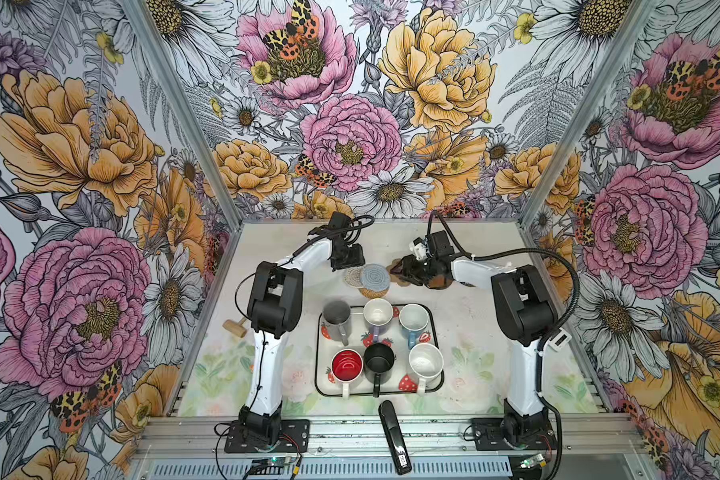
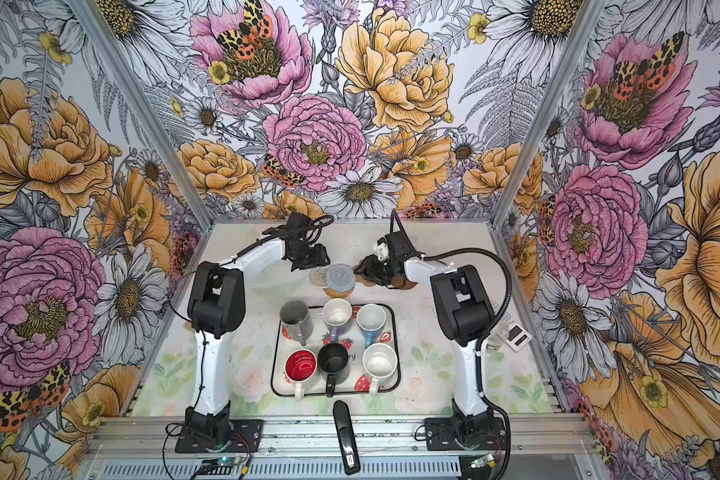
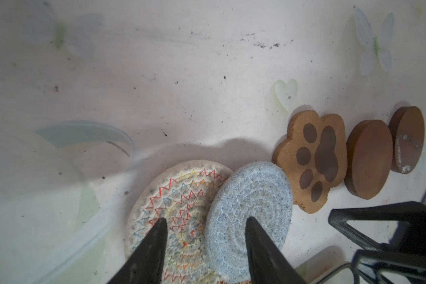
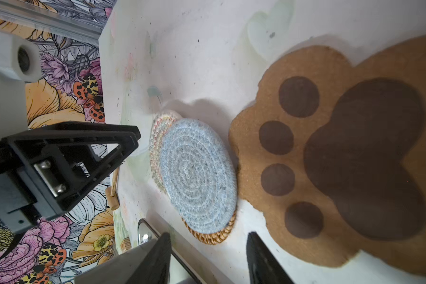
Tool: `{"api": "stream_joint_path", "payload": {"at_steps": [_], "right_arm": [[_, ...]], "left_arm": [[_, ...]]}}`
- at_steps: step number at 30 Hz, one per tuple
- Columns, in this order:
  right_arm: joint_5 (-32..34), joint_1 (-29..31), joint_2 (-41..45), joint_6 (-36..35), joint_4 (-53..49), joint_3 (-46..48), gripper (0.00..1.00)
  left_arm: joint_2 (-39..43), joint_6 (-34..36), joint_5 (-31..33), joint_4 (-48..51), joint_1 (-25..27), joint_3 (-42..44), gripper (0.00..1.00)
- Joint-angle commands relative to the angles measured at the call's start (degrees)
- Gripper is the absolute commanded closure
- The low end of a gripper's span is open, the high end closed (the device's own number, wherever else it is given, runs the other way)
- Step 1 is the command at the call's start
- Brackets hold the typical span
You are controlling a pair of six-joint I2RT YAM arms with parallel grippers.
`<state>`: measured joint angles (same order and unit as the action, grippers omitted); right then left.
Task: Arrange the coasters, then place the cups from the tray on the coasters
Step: 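Lower the left gripper onto the edge of the light blue woven coaster, then close the left gripper on the light blue coaster and lift it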
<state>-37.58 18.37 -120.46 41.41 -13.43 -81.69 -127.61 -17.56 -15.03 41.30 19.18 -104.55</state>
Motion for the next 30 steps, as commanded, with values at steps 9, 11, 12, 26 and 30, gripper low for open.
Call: {"api": "stream_joint_path", "payload": {"at_steps": [9,11,12,26,30], "right_arm": [[0.8,1.1,-5.8,2.6,0.5,-4.6,0.5],[0.6,1.3,-6.4,2.7,0.5,-5.0,0.52],[0.6,1.4,-6.7,2.7,0.5,-5.1,0.52],[-0.2,2.8,-8.8,3.2,0.6,-7.5,0.64],[-0.2,3.1,-8.7,3.2,0.6,-7.7,0.68]], "left_arm": [[-2.9,-1.9,-7.4,-6.7,1.0,3.0,0.49],[-3.0,-1.9,-7.4,-6.8,1.0,3.2,0.49],[-3.1,-1.9,-7.5,-6.8,1.0,3.3,0.49],[-2.6,-2.9,-8.6,-7.9,0.9,5.0,0.67],[-1.8,-3.4,-9.1,-8.5,0.9,5.5,0.77]]}}
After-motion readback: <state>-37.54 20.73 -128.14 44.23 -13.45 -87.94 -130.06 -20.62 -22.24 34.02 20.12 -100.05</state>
